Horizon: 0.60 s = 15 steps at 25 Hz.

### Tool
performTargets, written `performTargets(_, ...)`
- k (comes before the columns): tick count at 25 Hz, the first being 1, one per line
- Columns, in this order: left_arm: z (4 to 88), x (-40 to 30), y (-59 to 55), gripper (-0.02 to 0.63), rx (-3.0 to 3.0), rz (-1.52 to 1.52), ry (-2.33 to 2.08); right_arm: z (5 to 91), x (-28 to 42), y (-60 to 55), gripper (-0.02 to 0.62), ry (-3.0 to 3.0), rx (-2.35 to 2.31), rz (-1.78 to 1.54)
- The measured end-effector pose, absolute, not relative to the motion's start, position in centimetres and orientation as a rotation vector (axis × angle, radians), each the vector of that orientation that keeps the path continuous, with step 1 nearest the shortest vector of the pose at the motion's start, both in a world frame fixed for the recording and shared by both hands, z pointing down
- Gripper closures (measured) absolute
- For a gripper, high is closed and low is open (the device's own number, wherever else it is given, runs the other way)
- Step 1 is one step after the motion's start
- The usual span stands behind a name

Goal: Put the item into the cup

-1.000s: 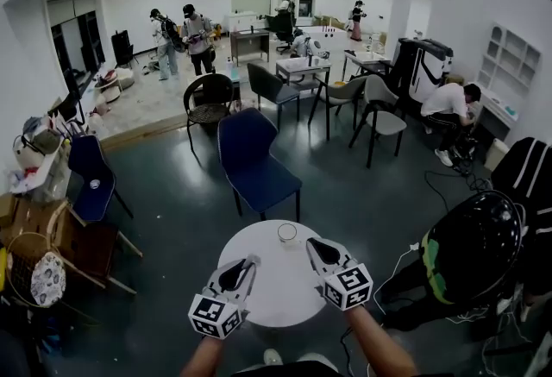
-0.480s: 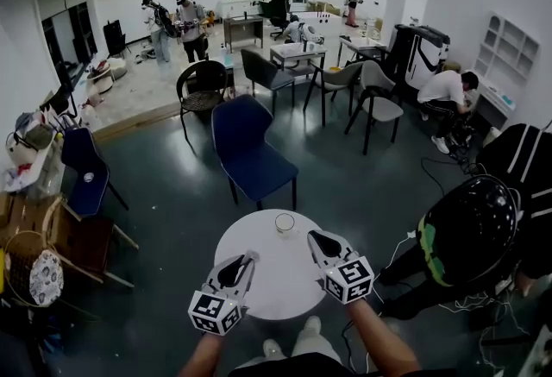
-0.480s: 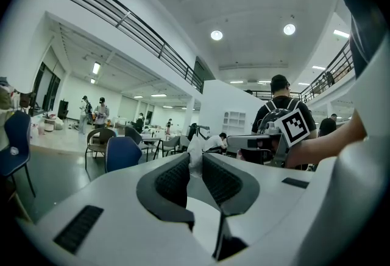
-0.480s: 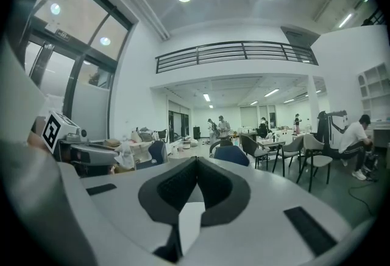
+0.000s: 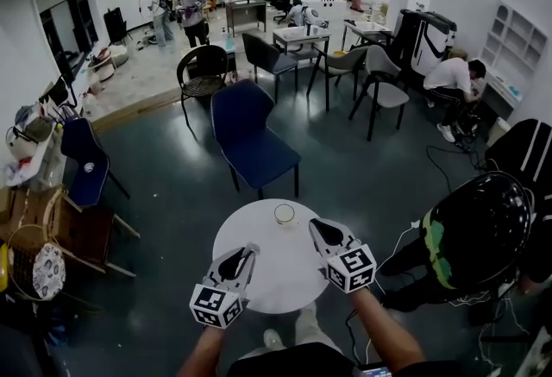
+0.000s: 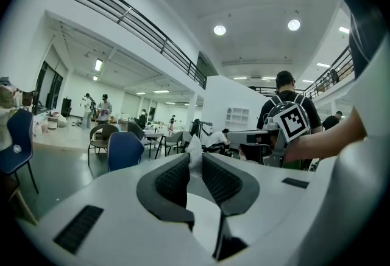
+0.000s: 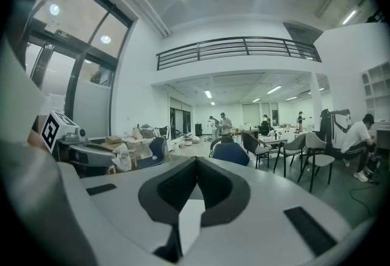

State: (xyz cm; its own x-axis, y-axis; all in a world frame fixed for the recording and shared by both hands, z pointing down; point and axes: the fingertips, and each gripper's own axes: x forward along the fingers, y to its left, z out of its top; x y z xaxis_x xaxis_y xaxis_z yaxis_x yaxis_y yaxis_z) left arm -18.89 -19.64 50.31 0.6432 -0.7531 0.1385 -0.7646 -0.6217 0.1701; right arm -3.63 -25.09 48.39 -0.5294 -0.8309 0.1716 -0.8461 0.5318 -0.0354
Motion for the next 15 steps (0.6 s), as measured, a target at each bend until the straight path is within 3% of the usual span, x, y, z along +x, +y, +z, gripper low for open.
performTargets(15, 53.4, -13.6, -27.5, 0.535, 2.613, 0.185, -1.272, 51.4, 1.3, -33.1, 0.578, -2.633, 1.403, 0.259)
